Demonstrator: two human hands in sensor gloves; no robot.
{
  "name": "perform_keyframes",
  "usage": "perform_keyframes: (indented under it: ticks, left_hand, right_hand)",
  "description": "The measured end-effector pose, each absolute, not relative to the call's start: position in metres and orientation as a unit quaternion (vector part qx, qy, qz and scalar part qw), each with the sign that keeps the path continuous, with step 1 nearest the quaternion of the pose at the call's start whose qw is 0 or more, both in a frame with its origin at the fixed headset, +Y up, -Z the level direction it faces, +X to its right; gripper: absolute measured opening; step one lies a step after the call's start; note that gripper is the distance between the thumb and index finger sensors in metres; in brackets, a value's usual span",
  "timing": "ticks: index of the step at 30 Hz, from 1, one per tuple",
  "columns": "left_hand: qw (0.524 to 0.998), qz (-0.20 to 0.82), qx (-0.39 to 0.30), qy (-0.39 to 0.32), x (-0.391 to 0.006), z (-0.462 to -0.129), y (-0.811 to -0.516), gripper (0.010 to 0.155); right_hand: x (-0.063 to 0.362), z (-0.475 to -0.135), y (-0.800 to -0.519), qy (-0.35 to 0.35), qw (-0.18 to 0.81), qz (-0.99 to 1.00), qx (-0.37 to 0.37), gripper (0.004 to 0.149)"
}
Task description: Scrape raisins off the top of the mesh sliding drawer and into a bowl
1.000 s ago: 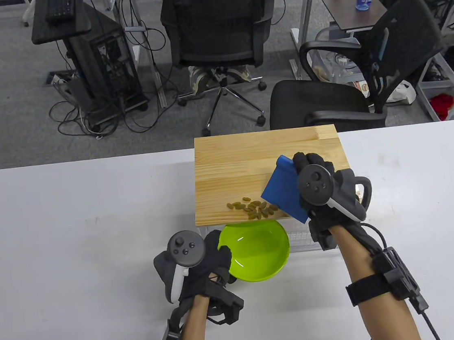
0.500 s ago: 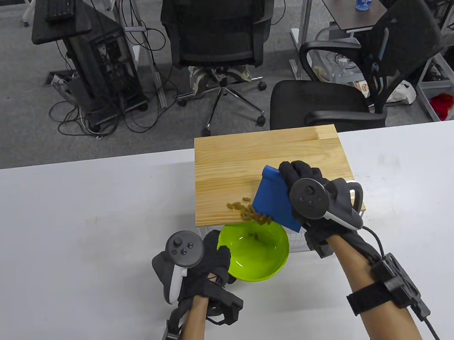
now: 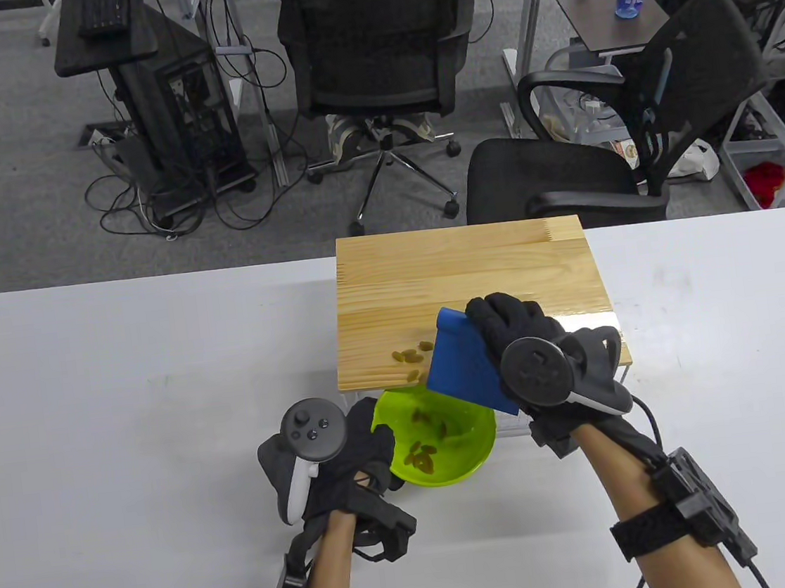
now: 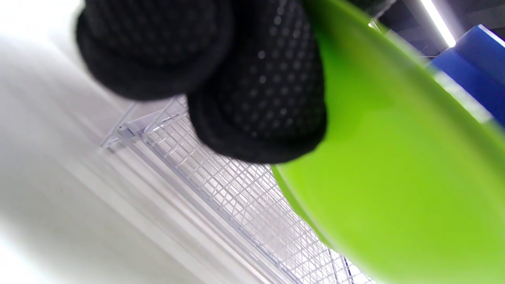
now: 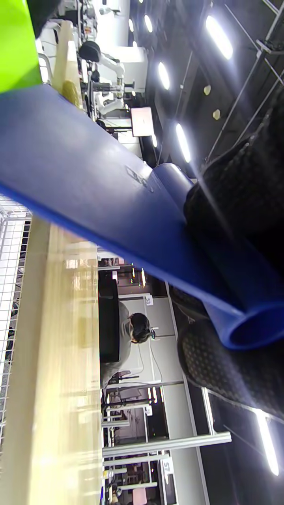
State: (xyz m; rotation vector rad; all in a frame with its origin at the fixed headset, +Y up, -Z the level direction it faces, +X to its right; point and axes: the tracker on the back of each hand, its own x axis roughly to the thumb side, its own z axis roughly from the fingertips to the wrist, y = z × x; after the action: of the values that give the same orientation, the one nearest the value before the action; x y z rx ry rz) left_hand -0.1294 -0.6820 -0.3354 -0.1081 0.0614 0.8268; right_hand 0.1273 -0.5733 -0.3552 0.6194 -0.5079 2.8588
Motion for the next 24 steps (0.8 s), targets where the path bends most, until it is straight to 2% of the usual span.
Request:
perform_keyframes:
  ticks: [5,12,17,24]
  left_hand:
    - [0.913,0.404,-0.053,0.032,-0.131,-0.335,-0.682,0.061]
    - [0.917,0.395,-0.049,0.039,-0.134,-0.333,-0.68,0.061]
    - [0.918,0.392,-0.048,0.043,-0.136,-0.334,-0.68,0.062]
    - [0.917,0.391,-0.063,0.044,-0.143,-0.333,-0.675,0.062]
  right_hand:
    - [0.132,-0.357,-0.566,-0.187,0.12,0.953,0.204,0.057]
    - [0.134,-0.379,-0.557,-0.263,0.108,0.952,0.113,0.057]
    - [0.121,-0.406,-0.562,-0.227,0.074,0.968,0.077,0.057]
    - [0.098,-0.423,-0.57,-0.182,0.082,0.975,0.098,0.057]
